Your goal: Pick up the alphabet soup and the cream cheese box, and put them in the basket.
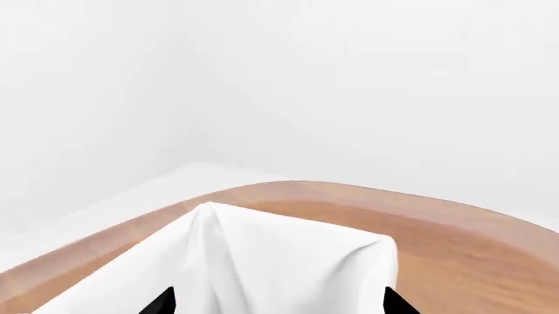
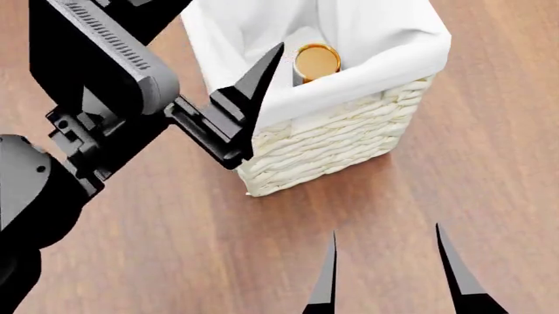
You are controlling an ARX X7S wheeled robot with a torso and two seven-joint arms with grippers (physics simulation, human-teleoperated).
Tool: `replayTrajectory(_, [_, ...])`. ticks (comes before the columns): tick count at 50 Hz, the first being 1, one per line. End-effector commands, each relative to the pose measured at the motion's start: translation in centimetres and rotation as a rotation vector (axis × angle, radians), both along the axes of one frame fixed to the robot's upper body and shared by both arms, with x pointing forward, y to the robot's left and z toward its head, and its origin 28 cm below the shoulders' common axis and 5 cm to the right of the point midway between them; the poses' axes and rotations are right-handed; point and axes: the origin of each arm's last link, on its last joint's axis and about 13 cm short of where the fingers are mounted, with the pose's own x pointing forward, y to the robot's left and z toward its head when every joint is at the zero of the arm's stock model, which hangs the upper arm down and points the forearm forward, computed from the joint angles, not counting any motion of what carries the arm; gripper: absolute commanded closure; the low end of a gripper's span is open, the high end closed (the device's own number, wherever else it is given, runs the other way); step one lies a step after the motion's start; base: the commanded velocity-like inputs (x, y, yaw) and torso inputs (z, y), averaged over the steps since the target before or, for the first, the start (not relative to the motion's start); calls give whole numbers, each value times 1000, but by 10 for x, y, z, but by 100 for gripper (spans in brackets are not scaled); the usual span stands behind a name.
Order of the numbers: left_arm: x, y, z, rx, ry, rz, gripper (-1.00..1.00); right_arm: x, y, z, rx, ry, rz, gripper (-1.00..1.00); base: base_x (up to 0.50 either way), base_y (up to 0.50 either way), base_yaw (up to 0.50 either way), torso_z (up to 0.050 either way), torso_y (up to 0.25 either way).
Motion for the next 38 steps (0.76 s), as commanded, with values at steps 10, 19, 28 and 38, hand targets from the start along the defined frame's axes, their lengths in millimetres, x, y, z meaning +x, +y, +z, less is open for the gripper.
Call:
replayTrajectory(10, [-48, 14, -73, -248, -207, 302, -100, 6, 3, -4, 24, 10, 5, -100, 0, 0, 0, 0, 0])
replayTrajectory(19, [-62, 10, -78, -248, -238, 282, -100, 6, 4, -6, 23, 19, 13, -100, 0, 0, 0, 0, 0])
replayTrajectory(28, [-61, 8, -78, -258, -240, 270, -100, 3, 3, -6, 26, 19, 12, -100, 0, 0, 0, 0, 0])
replayTrajectory(38, [-58, 9, -82, -270, -220, 274, -100, 4, 4, -6, 25, 19, 16, -100, 0, 0, 0, 0, 0])
